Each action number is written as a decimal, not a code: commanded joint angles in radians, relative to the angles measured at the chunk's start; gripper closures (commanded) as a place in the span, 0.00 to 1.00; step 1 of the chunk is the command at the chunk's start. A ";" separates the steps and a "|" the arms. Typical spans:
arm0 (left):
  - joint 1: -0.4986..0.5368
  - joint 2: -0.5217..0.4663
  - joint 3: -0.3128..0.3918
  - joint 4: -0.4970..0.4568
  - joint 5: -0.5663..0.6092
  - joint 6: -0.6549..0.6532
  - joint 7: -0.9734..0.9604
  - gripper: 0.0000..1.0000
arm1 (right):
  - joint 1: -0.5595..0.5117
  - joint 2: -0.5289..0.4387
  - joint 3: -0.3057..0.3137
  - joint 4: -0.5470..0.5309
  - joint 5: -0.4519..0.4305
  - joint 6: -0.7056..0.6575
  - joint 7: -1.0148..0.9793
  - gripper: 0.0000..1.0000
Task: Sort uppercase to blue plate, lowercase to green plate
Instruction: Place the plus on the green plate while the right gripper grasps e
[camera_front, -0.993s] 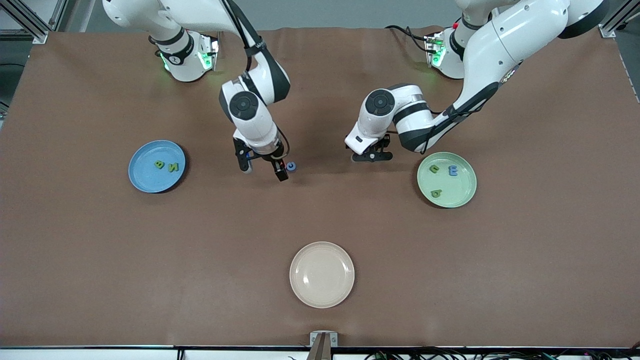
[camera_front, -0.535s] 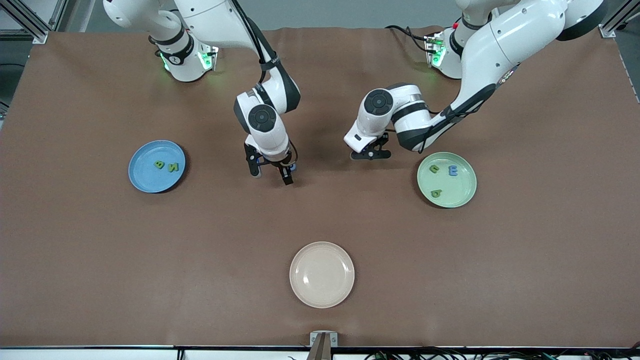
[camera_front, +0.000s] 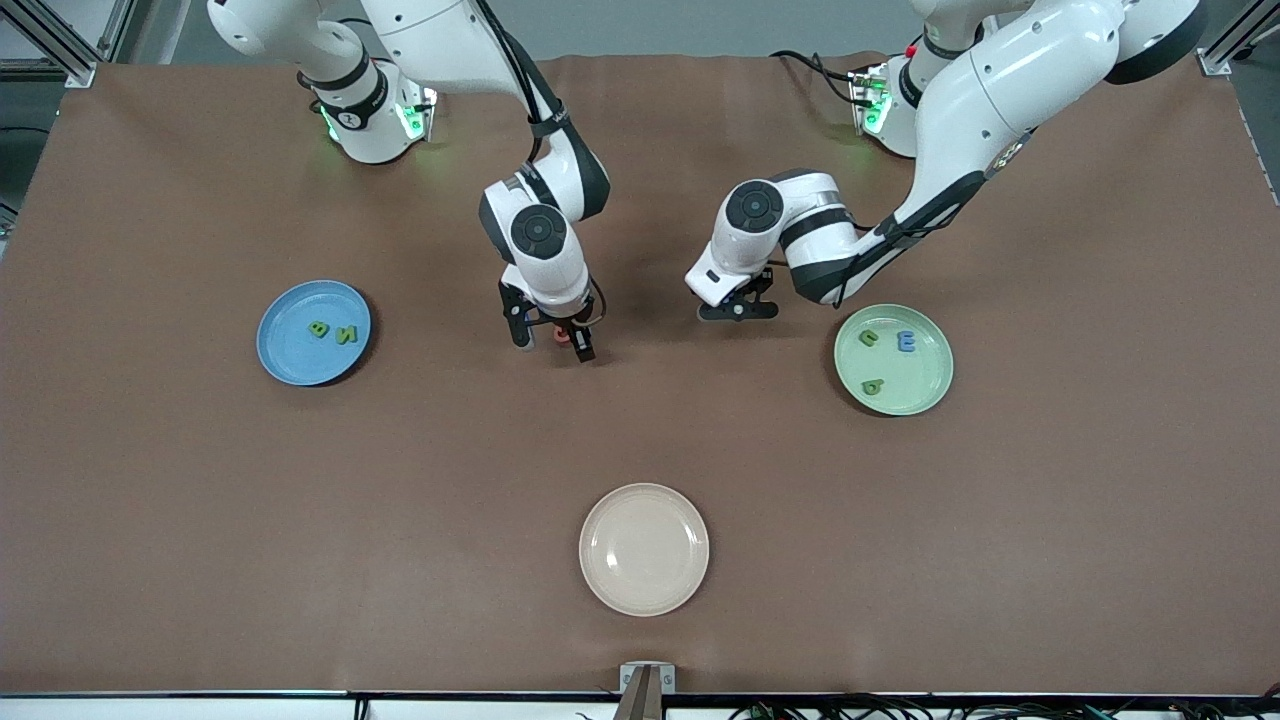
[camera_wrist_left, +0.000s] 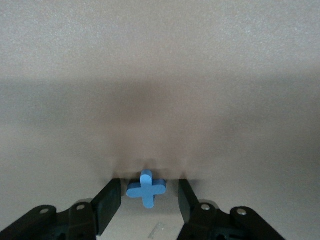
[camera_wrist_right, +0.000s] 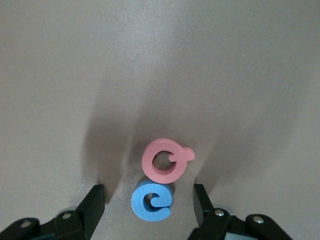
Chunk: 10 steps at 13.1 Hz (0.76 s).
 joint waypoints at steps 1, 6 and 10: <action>-0.020 -0.002 0.027 -0.001 0.007 0.016 -0.014 0.57 | 0.025 0.014 -0.009 0.019 0.027 -0.009 0.009 0.25; -0.004 -0.009 0.025 -0.001 0.009 0.016 0.003 0.84 | 0.030 0.014 -0.011 0.016 0.019 -0.009 0.003 0.45; 0.048 -0.067 -0.013 -0.003 0.001 -0.010 0.029 0.89 | 0.030 0.013 -0.014 0.014 0.001 -0.009 -0.003 0.45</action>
